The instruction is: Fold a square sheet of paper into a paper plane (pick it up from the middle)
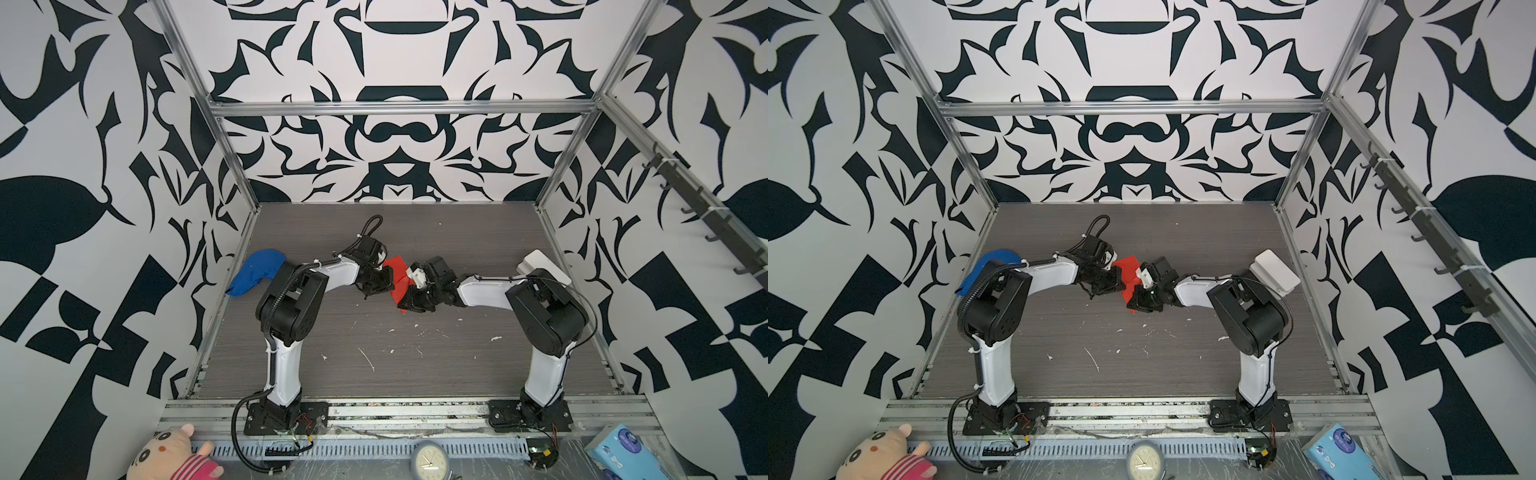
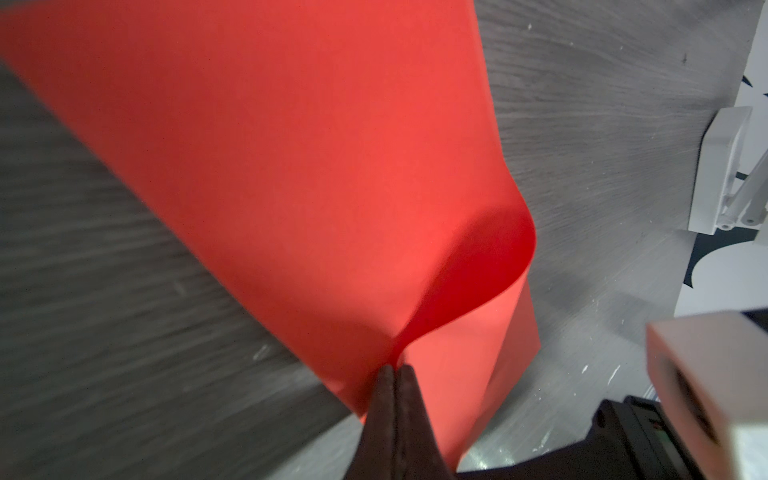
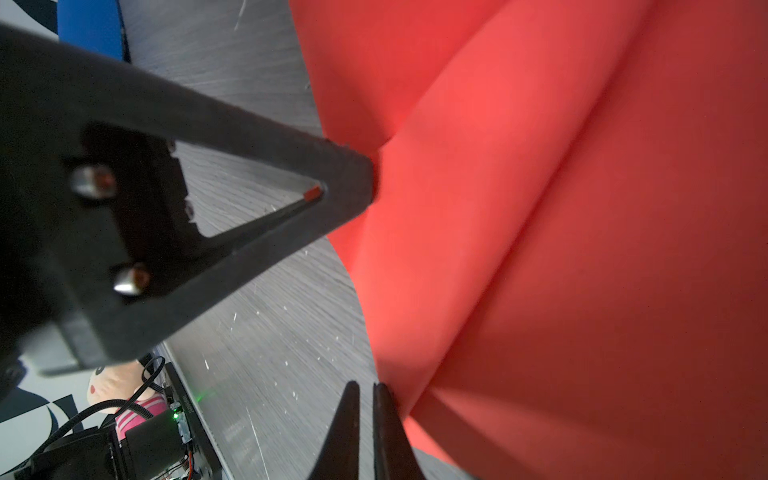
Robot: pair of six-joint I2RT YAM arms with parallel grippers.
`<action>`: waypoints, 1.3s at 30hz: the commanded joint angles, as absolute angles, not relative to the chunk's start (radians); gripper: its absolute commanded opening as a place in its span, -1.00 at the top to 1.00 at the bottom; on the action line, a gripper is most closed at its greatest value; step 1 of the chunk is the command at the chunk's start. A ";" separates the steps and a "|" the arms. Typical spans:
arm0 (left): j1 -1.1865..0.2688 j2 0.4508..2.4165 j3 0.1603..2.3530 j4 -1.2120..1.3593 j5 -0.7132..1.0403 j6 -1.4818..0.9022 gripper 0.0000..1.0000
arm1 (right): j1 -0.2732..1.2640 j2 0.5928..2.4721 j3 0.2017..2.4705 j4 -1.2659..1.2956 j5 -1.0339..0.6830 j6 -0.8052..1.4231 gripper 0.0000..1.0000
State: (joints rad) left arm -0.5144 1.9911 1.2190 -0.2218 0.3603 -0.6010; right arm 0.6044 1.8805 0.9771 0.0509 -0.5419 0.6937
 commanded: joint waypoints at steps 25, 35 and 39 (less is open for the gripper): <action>-0.509 2.015 1.247 -0.267 0.337 -0.559 1.00 | 0.568 1.784 0.967 -0.002 -0.413 0.655 0.38; -0.509 2.006 1.246 -0.265 0.337 -0.561 1.00 | 0.571 1.858 1.023 -0.096 -0.367 0.626 0.34; -0.509 2.002 1.254 -0.259 0.340 -0.547 1.00 | 0.572 1.871 1.029 -0.163 -0.319 0.591 0.30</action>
State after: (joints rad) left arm -0.5144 1.9987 1.2324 -0.2287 0.3538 -0.5697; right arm 0.5674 1.8561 1.0149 -0.0563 -0.3912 0.6346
